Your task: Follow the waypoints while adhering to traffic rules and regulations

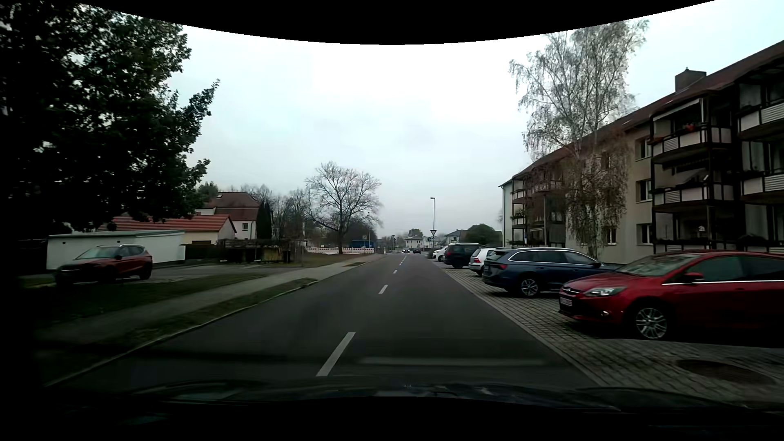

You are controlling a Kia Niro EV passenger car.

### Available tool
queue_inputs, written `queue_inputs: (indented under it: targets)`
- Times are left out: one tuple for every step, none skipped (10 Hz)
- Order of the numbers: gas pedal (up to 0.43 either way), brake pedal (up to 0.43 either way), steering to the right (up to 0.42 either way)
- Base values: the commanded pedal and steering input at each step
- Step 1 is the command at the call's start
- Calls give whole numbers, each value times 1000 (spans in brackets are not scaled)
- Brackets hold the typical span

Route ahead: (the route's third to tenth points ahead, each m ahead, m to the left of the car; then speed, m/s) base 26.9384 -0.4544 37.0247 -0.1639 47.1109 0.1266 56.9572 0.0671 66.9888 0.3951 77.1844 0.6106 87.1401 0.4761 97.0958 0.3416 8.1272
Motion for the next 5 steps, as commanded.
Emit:
queue_inputs:
  targets:
    - [150,0,-3]
    - [150,0,-2]
    - [150,0,-1]
    - [150,0,1]
    - [150,0,1]
